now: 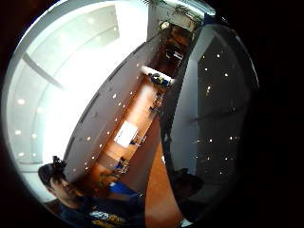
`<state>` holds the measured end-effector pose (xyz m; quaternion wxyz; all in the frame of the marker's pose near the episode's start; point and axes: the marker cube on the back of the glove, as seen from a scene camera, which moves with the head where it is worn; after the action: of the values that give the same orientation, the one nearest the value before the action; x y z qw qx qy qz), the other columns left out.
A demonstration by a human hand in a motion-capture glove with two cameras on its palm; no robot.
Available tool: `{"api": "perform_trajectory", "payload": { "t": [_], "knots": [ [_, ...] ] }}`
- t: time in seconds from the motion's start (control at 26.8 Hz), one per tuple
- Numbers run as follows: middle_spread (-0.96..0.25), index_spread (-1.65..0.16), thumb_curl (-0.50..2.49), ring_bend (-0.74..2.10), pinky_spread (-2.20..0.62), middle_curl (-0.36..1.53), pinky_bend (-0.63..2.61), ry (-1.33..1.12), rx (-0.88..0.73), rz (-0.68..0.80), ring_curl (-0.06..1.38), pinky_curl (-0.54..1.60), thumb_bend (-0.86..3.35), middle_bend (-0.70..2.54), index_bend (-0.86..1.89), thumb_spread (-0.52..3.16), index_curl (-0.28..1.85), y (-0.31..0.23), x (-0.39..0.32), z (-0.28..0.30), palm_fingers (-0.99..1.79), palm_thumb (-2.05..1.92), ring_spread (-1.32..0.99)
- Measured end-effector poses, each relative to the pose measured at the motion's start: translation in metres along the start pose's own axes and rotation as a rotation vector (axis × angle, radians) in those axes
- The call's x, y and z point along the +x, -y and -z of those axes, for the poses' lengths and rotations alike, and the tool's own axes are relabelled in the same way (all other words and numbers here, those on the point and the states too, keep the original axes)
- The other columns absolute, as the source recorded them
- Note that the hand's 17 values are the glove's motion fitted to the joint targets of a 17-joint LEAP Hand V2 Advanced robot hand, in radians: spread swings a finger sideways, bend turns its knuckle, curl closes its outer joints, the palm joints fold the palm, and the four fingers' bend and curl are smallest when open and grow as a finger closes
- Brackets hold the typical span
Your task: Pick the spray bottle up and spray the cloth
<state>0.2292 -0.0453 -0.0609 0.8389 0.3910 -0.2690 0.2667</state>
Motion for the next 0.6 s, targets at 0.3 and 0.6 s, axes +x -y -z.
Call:
{"api": "perform_trajectory", "payload": {
  "t": [0.3,0.6],
  "knots": [
    [-0.13,-0.31,0.66,0.64,-0.3,0.49,0.52,-0.008,0.018,-0.012,0.44,0.39,-0.02,0.66,0.07,0.62,0.14,-0.009,-0.017,0.001,1.22,1.02,-0.25],
    [-0.12,-0.31,0.7,0.64,-0.31,0.49,0.52,-0.008,0.004,0.015,0.44,0.38,-0.02,0.66,0.09,0.59,0.16,-0.002,-0.006,0.006,1.22,1.02,-0.25]
  ]
}}
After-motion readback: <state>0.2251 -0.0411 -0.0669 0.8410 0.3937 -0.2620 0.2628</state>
